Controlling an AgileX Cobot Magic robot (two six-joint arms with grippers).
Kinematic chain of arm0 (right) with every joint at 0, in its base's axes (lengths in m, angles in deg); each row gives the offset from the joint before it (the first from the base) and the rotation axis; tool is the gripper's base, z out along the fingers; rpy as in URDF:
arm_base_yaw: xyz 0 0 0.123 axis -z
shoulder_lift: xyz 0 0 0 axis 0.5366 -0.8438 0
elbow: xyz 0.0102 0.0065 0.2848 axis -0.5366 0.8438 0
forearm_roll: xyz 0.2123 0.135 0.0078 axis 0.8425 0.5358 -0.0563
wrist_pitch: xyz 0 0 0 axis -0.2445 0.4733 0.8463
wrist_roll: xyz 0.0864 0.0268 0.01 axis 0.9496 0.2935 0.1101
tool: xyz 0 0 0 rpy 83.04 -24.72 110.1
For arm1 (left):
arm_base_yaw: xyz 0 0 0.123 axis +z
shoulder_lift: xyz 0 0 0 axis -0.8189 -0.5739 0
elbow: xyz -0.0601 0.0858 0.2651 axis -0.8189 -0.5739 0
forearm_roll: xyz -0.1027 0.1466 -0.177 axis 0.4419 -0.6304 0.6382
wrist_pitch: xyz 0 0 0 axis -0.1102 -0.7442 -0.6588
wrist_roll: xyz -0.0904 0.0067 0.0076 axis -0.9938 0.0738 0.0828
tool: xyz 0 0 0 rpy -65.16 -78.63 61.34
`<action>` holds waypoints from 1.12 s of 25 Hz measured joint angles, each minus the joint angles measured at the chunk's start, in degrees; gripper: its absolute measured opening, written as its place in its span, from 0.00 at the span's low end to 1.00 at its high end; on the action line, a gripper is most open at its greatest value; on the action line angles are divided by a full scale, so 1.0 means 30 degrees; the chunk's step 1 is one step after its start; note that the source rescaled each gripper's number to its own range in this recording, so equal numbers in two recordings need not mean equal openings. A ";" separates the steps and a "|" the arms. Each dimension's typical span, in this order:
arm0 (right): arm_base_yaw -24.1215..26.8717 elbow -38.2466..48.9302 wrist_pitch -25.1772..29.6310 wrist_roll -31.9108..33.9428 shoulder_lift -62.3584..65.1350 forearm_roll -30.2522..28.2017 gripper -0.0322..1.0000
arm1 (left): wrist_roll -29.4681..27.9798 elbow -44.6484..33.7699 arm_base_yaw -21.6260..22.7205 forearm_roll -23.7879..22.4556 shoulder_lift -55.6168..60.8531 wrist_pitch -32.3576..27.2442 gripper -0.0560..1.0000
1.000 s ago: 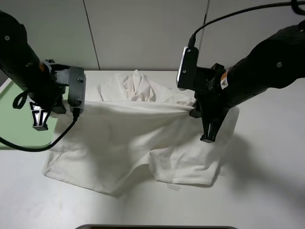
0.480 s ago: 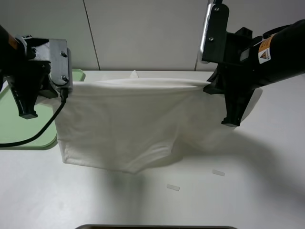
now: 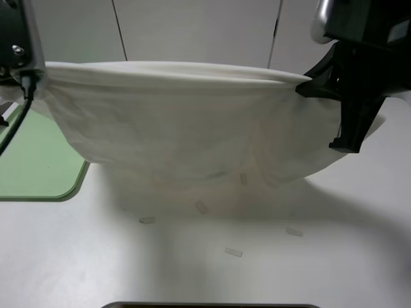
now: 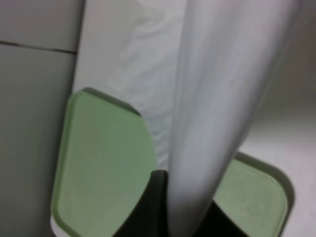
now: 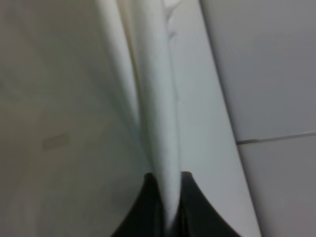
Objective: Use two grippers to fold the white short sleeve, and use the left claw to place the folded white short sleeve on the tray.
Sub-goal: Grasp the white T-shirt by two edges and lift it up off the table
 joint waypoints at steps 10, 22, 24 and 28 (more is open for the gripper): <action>0.0000 -0.1362 0.0571 0.0000 0.1938 0.0083 0.03 | 0.0000 0.1600 -0.0022 0.0208 0.2501 -0.0002 0.06; 0.0000 -0.6857 0.3126 0.0000 0.2465 0.0245 0.03 | 0.0000 0.6726 -0.0022 0.0367 0.2484 -0.0161 0.06; 0.0000 -0.7656 0.3992 0.0000 0.2465 0.0382 0.03 | 0.0000 0.7366 -0.0038 0.0479 0.2484 -0.0368 0.06; -0.0068 -0.8551 0.5568 0.0000 0.2465 0.0383 0.03 | 0.0000 0.8250 -0.0098 0.0729 0.2468 -0.1193 0.06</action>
